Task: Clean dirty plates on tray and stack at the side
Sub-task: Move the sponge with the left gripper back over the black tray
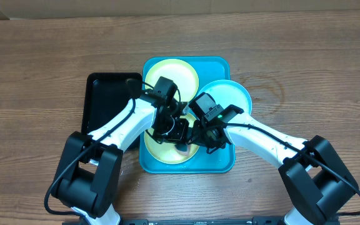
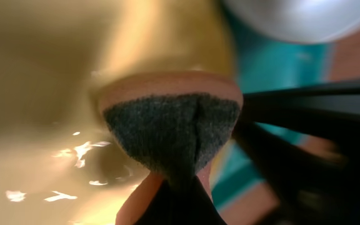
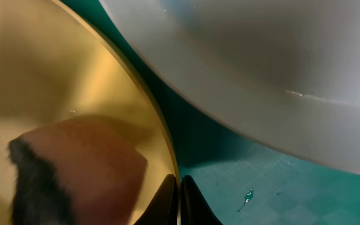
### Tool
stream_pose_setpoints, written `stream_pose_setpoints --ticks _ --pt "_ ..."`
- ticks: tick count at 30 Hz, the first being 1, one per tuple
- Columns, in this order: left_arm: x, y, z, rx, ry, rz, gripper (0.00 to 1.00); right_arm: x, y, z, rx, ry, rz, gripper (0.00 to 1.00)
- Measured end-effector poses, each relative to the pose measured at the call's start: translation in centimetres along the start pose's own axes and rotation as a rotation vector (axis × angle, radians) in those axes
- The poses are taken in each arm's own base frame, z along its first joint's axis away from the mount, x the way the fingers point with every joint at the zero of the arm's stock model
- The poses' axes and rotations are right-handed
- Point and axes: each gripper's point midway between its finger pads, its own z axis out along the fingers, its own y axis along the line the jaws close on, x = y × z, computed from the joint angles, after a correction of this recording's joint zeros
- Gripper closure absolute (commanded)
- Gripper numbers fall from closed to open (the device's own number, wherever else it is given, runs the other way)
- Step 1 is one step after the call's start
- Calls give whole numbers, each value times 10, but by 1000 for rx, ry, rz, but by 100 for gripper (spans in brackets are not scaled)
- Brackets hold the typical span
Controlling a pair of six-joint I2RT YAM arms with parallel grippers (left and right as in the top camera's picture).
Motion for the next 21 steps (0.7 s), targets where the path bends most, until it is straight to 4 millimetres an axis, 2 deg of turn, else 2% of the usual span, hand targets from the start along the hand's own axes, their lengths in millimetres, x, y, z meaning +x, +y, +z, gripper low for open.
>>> stream_pose_setpoints --ticks 3,9,12,14,18,21 --pt "-9 -13 -20 37 -37 17 96 0 0 0 0 1 0 96" --pt "-16 -16 -100 -108 -222 42 96 0 0 0 -1 1 0 90" --pt "-6 0 -132 -255 -291 -10 96 0 0 0 -1 1 0 86" --pt "5 17 -144 -363 -302 -70 96 0 0 0 -2 1 1 79" --pt "18 47 -160 -545 -312 -176 96 0 0 0 -1 2 2 60" --pt "19 57 -166 -611 -330 -205 96 0 0 0 -2 1 2 54"
